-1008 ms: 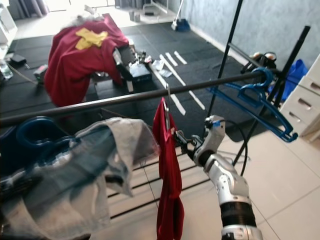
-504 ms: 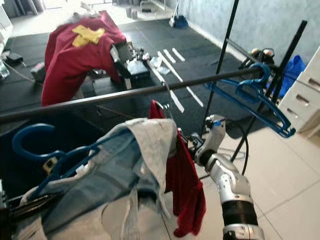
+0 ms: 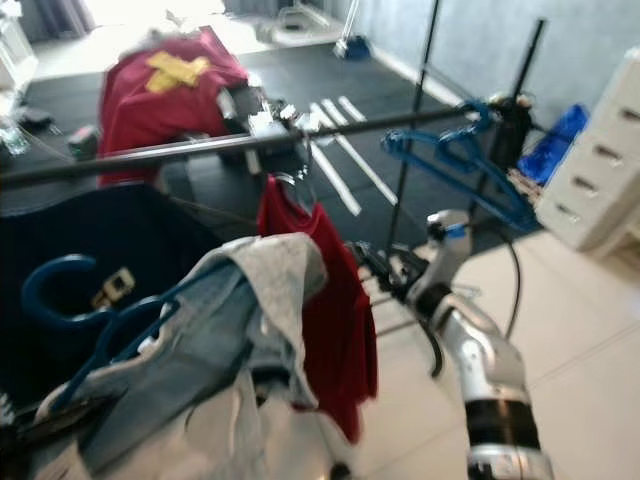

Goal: Hang hanger

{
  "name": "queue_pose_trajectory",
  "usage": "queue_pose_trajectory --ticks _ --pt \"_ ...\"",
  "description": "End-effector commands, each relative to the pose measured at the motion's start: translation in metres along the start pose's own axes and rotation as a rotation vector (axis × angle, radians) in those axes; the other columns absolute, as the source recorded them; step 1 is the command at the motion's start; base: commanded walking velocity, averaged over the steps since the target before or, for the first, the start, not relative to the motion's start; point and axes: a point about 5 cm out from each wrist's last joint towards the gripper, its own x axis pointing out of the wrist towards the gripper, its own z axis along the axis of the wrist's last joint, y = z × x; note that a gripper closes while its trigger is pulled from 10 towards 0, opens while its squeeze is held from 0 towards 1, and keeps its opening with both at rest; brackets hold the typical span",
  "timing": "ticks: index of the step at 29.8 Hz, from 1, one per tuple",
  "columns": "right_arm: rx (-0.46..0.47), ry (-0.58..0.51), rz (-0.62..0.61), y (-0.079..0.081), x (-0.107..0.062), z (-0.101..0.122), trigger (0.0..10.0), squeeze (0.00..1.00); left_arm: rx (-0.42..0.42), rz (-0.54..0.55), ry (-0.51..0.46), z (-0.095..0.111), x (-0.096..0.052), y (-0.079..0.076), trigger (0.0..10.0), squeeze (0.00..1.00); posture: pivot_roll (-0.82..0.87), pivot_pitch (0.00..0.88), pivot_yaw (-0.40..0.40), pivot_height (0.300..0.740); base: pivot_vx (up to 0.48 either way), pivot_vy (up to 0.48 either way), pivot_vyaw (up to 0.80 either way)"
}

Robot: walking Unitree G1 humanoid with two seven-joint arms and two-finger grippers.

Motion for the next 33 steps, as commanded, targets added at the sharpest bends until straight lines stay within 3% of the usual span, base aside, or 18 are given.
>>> queue_pose_trajectory --ticks 1,6,9,11,12,13,14,16,17,18,20,24,33 --pt "-0.051 -0.076 -0.041 -0.007 0.001 0.023 10.0 0.0 0.052 0.033 -0.018 0.006 0.006 0.002 10.0 0.0 -0.06 0.084 -0.033 0.74 -0.382 0.0 0.0" --pt "-0.083 -0.171 0.006 0.002 0.002 0.056 10.0 0.0 0.087 0.08 -0.041 0.01 0.017 0.006 10.0 0.0 -0.06 0.077 -0.035 0.74 -0.377 0.0 0.0" --pt "-0.082 -0.201 0.149 0.03 0.005 0.073 10.0 0.0 0.127 0.118 -0.062 0.019 0.022 0.009 10.0 0.0 -0.06 0.08 -0.037 0.74 -0.35 0.0 0.0" --pt "-0.08 -0.197 0.174 0.034 0.005 0.073 10.0 0.0 0.132 0.125 -0.066 0.02 0.023 0.009 10.0 0.0 -0.06 0.08 -0.037 0.74 -0.311 0.0 0.0" --pt "-0.074 -0.163 0.264 0.05 0.007 0.069 10.0 0.0 0.153 0.157 -0.098 0.027 0.033 0.01 10.0 0.0 -0.04 0.082 -0.041 0.74 0.0 0.0 0.0" --pt "-0.074 -0.163 0.264 0.05 0.007 0.069 10.0 0.0 0.153 0.157 -0.098 0.027 0.033 0.01 10.0 0.0 -0.04 0.082 -0.041 0.74 0.0 0.0 0.0" --pt "-0.07 -0.138 0.328 0.062 0.007 0.066 10.0 0.0 0.167 0.178 -0.123 0.032 0.039 0.011 10.0 0.0 -0.04 0.082 -0.041 0.74 0.0 0.0 0.0" --pt "-0.072 -0.091 0.529 0.101 0.005 0.057 10.0 0.0 0.183 0.22 -0.207 0.047 0.07 0.004 10.0 0.0 -0.03 0.083 -0.048 0.74 0.0 0.0 0.0" --pt "-0.071 -0.085 0.585 0.112 0.003 0.056 10.0 0.0 0.177 0.237 -0.24 0.052 0.081 0.001 10.0 0.0 -0.03 0.083 -0.048 0.74 0.0 0.0 0.0" --pt "-0.071 -0.085 0.585 0.112 0.003 0.056 10.0 0.0 0.177 0.237 -0.24 0.052 0.081 0.001 10.0 0.0 -0.03 0.083 -0.048 0.74 0.0 0.0 0.0" --pt "-0.049 -0.084 0.633 0.119 0.002 0.055 10.0 0.0 0.176 0.269 -0.273 0.059 0.094 -0.002 10.0 0.0 -0.03 0.083 -0.047 0.74 0.0 0.0 0.0" --pt "-0.045 -0.08 0.631 0.119 0.002 0.055 10.0 0.0 0.178 0.271 -0.281 0.06 0.098 -0.004 10.0 0.0 -0.03 0.085 -0.048 0.74 0.0 0.0 0.0" --pt "-0.159 -0.001 0.51 0.108 0.009 0.042 10.0 0.0 0.197 0.266 -0.287 0.065 0.107 -0.013 10.0 0.0 -0.02 0.092 -0.046 0.74 0.0 0.0 0.0"
